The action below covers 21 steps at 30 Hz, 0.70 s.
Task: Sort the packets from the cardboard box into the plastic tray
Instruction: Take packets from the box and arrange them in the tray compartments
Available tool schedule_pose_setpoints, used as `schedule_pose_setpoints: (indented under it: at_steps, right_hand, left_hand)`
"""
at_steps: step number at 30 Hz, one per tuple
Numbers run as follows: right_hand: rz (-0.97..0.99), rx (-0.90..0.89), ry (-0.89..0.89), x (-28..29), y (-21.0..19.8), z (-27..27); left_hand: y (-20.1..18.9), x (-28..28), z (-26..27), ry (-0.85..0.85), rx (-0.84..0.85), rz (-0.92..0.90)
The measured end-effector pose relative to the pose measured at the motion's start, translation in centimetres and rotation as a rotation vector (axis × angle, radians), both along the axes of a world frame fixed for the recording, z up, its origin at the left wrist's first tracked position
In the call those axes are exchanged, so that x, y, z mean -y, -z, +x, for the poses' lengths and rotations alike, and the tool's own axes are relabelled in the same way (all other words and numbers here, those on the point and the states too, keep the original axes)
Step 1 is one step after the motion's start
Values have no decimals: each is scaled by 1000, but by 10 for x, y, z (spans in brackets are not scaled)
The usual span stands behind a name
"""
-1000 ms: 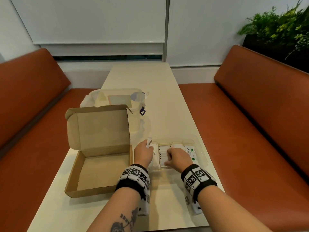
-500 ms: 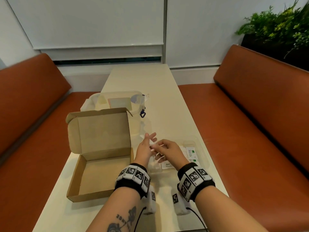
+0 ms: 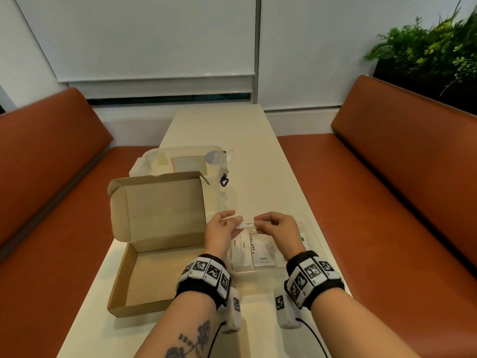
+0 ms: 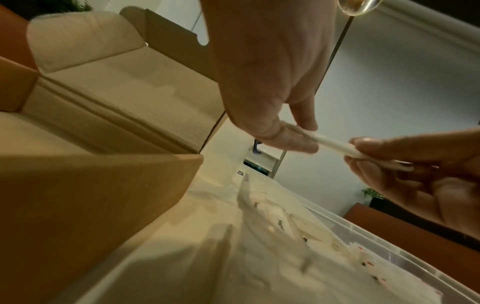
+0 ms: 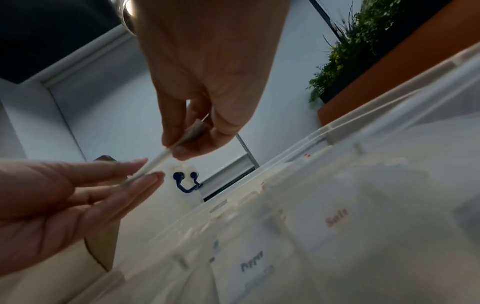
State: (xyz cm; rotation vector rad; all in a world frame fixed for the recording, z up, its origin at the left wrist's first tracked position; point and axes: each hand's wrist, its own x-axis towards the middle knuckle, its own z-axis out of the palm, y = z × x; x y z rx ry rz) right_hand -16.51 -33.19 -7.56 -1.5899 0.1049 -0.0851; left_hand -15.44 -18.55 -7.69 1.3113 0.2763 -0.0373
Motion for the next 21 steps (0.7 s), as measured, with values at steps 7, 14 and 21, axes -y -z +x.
schedule_pose_setpoints:
  at_steps: [7, 14, 21]
  right_hand:
    - [74, -87, -46, 0, 5, 1]
    - [-189, -183, 39, -6, 12, 1]
    - [-520, -232, 50, -31, 26, -1]
  left_hand:
    - [1, -2, 3, -7, -13, -13]
    - [13, -5, 8, -39, 48, 526]
    - [26, -10, 5, -3, -115, 833]
